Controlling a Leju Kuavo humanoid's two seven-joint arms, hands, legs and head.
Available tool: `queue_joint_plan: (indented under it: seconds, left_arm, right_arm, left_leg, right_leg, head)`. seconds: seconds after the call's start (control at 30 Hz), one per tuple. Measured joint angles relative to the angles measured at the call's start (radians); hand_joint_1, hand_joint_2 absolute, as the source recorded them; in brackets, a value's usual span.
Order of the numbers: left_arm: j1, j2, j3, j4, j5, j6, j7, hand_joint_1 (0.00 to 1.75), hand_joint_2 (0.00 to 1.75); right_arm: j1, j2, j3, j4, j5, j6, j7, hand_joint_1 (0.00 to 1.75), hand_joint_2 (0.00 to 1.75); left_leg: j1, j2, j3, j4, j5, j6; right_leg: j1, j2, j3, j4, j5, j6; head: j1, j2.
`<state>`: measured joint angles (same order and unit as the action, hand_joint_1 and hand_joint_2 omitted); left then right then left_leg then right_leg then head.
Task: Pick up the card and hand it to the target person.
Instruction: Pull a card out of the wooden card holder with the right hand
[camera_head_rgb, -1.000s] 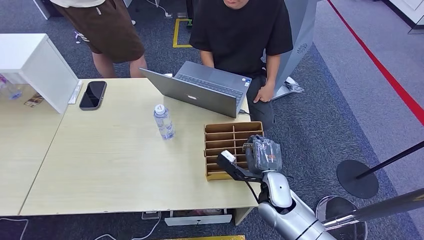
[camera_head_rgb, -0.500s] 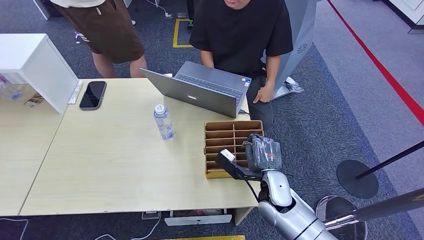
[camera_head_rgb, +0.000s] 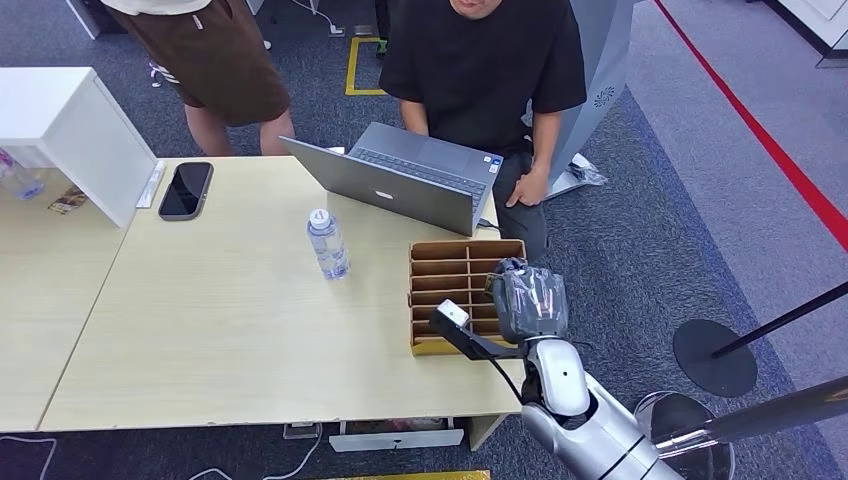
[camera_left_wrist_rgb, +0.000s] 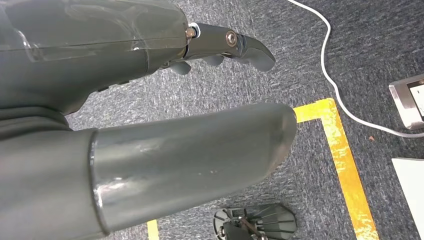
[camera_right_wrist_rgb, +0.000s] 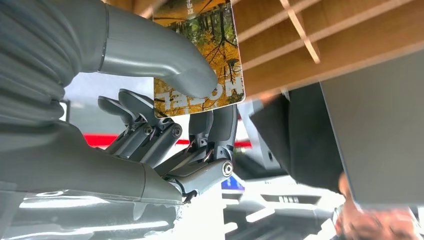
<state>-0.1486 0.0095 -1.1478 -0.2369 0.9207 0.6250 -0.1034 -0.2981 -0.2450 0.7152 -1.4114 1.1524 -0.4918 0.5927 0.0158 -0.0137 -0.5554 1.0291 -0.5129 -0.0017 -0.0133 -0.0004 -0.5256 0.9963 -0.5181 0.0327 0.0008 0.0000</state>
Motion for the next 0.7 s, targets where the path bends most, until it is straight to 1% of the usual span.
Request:
queue_joint_plan:
  seconds: [0.23, 0.4, 0.57, 0.7]
  left_arm:
    - [0.005, 0.000, 0.001, 0.000, 0.001, 0.000, -0.007, 0.00, 0.00]
    - [0.005, 0.000, 0.001, 0.000, 0.000, -0.002, -0.008, 0.00, 0.00]
    - [0.005, 0.000, 0.000, 0.000, -0.004, -0.006, -0.008, 0.00, 0.00]
    - [0.005, 0.000, 0.000, 0.000, -0.005, -0.009, -0.008, 0.00, 0.00]
  right_arm:
    - [-0.005, -0.023, -0.011, -0.094, 0.050, 0.022, 0.000, 1.75, 1.75]
    - [-0.029, -0.038, -0.021, -0.145, 0.060, 0.040, -0.004, 1.75, 1.75]
    - [-0.063, -0.048, -0.031, -0.167, 0.058, 0.051, -0.008, 1.75, 1.75]
    - [-0.072, -0.053, -0.033, -0.174, 0.056, 0.052, -0.009, 1.75, 1.75]
  left_leg:
    - [0.000, 0.000, 0.000, 0.000, 0.000, 0.000]
    - [0.000, 0.000, 0.000, 0.000, 0.000, 0.000]
    - [0.000, 0.000, 0.000, 0.000, 0.000, 0.000]
    - [0.000, 0.000, 0.000, 0.000, 0.000, 0.000]
  right_leg:
    - [0.000, 0.000, 0.000, 0.000, 0.000, 0.000]
    - [0.000, 0.000, 0.000, 0.000, 0.000, 0.000]
    - [0.000, 0.000, 0.000, 0.000, 0.000, 0.000]
    - [0.000, 0.000, 0.000, 0.000, 0.000, 0.000]
  head:
    - [0.000, 0.000]
    - [0.000, 0.000]
    - [0.000, 0.000]
    - [0.000, 0.000]
